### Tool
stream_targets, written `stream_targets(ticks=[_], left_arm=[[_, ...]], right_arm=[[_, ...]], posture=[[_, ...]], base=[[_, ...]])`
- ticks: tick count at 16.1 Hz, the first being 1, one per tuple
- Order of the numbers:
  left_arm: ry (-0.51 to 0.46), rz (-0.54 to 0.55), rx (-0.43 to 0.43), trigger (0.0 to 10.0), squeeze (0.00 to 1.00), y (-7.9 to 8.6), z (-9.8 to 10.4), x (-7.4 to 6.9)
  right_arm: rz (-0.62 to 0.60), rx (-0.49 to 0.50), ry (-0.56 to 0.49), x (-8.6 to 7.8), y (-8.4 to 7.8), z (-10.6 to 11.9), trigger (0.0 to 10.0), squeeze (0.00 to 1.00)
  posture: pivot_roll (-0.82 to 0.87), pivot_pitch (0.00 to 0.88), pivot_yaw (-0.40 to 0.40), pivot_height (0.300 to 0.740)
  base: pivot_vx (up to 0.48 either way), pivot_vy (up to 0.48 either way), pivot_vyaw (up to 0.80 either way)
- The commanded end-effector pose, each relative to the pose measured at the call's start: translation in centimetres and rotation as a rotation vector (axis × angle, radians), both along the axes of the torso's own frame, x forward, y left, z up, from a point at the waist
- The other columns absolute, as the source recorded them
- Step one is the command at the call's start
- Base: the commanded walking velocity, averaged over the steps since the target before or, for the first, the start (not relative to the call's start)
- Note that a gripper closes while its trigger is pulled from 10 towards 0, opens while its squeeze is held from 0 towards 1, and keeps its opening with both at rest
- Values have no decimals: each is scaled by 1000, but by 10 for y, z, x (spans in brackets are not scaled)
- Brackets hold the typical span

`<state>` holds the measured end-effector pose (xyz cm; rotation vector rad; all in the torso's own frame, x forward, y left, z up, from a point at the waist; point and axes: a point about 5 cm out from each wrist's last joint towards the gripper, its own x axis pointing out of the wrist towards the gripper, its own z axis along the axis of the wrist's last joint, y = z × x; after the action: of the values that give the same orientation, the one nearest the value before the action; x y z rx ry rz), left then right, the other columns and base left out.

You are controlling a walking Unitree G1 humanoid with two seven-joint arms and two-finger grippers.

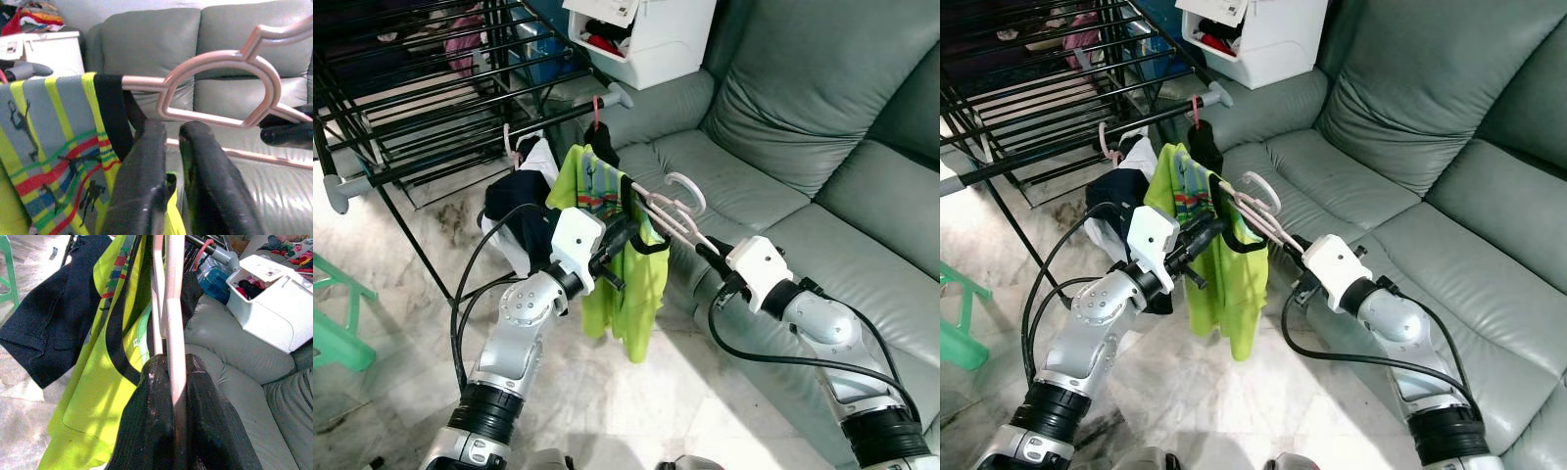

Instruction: Hang hanger

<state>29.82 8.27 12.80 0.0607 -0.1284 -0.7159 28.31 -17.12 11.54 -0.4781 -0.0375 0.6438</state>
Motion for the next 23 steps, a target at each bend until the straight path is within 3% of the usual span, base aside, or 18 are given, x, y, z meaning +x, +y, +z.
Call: stream_targets(ticks=[1, 7, 14, 20, 21, 23], left_arm=[[2, -11, 13, 10000, 1000, -1, 0, -1], [-34, 96, 54, 10000, 1000, 4, -1, 4], [-79, 329, 100, 10000, 1000, 28, 1, 19], [-59, 357, 129, 10000, 1000, 29, -7, 21], [-56, 360, 139, 0, 0, 31, -11, 21], [-57, 360, 139, 0, 0, 34, -11, 22]], right_arm=[[7, 27, -71, 3, 3, 15, 10000, 0], [90, 77, -58, -6, 20, 24, 10000, 0], [135, 94, -18, -26, 28, 23, 10000, 0], [162, 105, 2, -33, 31, 27, 10000, 0], [171, 103, 10, -35, 30, 29, 10000, 0], [160, 86, 16, -36, 24, 28, 10000, 0]], posture=[[-84, 11, 11, 740], [-93, 12, 13, 740], [-104, 11, 9, 740], [-109, 8, 7, 740], [-113, 6, 6, 740], [-113, 6, 6, 740]], base=[[0, 0, 0], [0, 0, 0], [0, 0, 0], [0, 0, 0], [0, 0, 0], [0, 0, 0]])
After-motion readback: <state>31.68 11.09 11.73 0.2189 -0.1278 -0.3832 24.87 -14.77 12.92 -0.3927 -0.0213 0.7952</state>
